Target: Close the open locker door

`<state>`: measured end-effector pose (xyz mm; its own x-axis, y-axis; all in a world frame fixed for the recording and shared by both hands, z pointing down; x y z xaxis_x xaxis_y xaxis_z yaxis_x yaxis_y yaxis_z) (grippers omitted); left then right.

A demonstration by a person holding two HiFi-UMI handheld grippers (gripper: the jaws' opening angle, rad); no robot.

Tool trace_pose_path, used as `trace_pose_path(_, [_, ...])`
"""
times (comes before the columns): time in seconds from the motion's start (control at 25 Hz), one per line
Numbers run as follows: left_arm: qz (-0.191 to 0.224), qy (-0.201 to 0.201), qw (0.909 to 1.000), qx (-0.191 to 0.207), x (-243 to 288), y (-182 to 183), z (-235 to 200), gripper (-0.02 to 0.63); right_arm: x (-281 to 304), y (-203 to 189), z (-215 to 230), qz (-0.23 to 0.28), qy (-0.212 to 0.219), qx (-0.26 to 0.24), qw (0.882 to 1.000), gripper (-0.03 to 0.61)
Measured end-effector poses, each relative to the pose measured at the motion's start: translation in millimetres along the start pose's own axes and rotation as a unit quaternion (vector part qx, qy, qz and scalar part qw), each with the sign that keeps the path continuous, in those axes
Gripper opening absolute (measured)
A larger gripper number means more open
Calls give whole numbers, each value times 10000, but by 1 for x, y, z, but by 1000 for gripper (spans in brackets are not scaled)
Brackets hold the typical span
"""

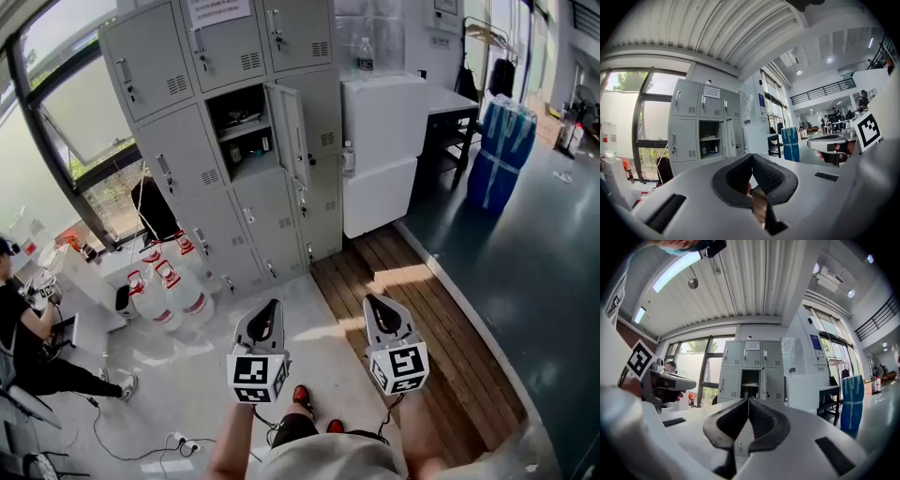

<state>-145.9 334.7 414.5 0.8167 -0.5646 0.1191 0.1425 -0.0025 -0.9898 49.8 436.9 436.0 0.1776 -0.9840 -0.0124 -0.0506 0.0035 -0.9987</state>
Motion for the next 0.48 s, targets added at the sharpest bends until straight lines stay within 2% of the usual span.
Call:
trace_pose_path(0.28, [-57,12,10000,-16,38,-7,-26,21,44,-11,7,-46,63,3,10000,18])
trace_pose_path(0.48, [-33,-15,10000,12,86,-11,-66,21,105,-16,10,-2,74,5,10000,18])
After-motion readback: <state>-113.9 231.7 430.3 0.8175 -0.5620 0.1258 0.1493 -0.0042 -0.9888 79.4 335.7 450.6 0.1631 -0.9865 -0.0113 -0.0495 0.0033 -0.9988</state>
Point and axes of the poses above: the fingertips, and each gripper's own axes: x forward along the fingers, z to its right, y out of its top, the point moved 5 cm from there along -x, backward along the fingers, and after that the axes turned 6 degrees about -y, right-handed, at the moved point
